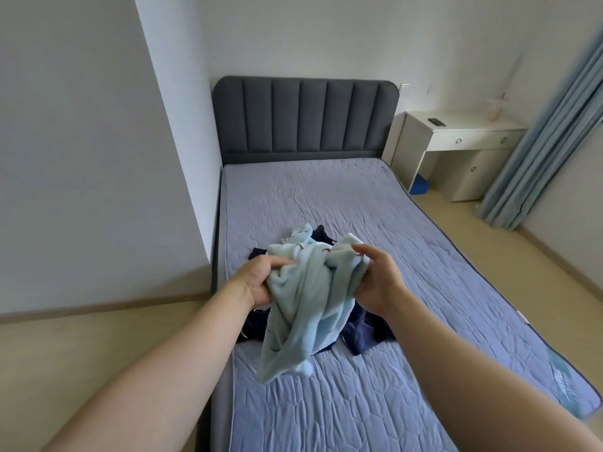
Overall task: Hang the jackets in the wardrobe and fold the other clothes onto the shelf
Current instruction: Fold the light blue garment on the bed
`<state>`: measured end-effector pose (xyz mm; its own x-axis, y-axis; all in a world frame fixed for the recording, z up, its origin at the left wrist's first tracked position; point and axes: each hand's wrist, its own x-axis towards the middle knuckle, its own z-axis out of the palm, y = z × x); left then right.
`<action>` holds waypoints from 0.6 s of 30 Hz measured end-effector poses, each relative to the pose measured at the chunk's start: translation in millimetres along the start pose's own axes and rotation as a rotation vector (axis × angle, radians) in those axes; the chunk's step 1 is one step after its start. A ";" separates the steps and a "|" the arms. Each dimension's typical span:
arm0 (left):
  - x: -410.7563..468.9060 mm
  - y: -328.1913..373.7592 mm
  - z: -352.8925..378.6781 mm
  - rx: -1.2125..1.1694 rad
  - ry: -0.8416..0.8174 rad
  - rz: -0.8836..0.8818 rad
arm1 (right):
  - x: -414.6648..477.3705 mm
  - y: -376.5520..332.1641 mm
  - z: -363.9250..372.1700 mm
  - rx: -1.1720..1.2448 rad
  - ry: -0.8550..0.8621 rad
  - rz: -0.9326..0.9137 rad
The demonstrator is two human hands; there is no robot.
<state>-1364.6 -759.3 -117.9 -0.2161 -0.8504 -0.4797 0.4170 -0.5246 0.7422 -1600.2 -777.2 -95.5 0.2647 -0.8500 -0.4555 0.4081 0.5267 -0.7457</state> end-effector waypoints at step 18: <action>-14.1 -11.5 -9.2 -0.074 -0.144 0.032 | -21.1 -20.1 -6.2 0.106 -0.139 -0.116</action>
<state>-1358.3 -741.0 -124.0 -0.3237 -0.8662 -0.3806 0.4883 -0.4975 0.7170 -1619.4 -769.9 -74.0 0.3255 -0.8992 -0.2924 0.5303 0.4296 -0.7309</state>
